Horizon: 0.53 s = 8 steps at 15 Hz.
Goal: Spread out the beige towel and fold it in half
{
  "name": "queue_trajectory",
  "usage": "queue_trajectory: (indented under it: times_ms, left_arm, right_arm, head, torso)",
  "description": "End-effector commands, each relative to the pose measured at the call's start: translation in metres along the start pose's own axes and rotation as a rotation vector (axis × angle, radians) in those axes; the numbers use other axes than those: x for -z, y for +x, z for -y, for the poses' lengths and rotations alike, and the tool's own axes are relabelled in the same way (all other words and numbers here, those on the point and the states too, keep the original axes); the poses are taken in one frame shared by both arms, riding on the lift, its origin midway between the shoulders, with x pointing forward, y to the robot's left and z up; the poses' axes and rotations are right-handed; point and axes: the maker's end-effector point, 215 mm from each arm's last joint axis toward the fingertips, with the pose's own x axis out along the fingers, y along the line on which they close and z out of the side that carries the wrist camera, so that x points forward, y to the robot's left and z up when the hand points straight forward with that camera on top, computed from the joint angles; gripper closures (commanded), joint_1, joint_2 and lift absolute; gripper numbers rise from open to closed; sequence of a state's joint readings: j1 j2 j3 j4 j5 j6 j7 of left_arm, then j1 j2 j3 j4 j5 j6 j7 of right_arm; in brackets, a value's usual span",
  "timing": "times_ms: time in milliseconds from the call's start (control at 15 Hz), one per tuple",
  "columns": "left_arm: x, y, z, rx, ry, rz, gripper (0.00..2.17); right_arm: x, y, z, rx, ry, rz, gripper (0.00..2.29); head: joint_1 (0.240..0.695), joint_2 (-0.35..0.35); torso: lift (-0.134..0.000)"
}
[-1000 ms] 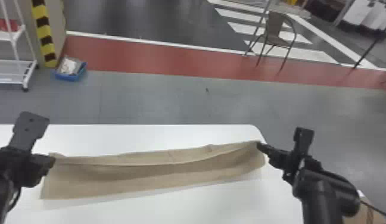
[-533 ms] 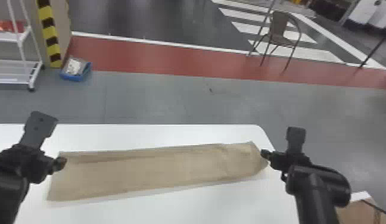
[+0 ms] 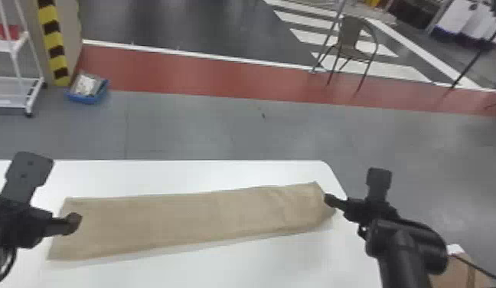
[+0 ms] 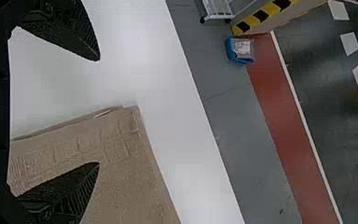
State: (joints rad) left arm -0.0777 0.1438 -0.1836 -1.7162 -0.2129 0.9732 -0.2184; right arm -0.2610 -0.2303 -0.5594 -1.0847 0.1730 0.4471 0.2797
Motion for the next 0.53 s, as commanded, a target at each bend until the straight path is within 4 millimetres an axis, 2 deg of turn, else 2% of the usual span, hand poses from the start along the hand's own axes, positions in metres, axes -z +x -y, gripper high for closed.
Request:
queue_trajectory:
  times_ms: [0,67,133,200,267,333,400,467]
  left_arm:
    - [-0.007,-0.007,0.003,0.077,-0.102,0.085,0.1]
    - [-0.022,-0.013,0.006,0.124,-0.141,0.179,0.1]
    - [-0.036,-0.019,0.005,0.143,-0.161,0.269,0.1]
    - [-0.039,-0.023,0.006,0.154,-0.175,0.321,0.1]
    - [-0.039,-0.024,0.011,0.169,-0.179,0.344,0.11]
    - [-0.037,-0.021,0.014,0.178,-0.182,0.357,0.23]
    - [-0.034,-0.017,0.019,0.185,-0.179,0.368,0.58]
    - [-0.024,-0.012,0.028,0.194,-0.171,0.346,1.28]
  right_arm:
    - [-0.006,-0.014,-0.001,-0.046,0.002,0.069,0.06]
    - [-0.025,-0.025,0.003,-0.081,0.006,0.144,0.1]
    - [-0.026,-0.033,0.003,-0.11,0.015,0.176,0.14]
    - [-0.035,-0.041,0.002,-0.142,0.001,0.231,0.22]
    - [-0.043,-0.048,-0.001,-0.189,-0.015,0.27,0.54]
    - [-0.038,-0.052,-0.01,-0.248,-0.019,0.266,0.88]
    - [-0.028,-0.055,-0.016,-0.284,-0.033,0.247,1.38]
    - [-0.014,-0.055,-0.021,-0.307,-0.044,0.215,1.7]
  head:
    - [0.695,-0.35]
    - [0.695,-0.35]
    - [0.695,-0.35]
    - [0.695,-0.35]
    - [0.695,-0.35]
    - [0.695,-0.35]
    - [0.695,-0.35]
    - [0.695,-0.35]
  torso:
    - [0.0]
    - [0.0]
    - [0.0]
    - [0.0]
    - [0.0]
    - [0.0]
    - [0.0]
    - [0.0]
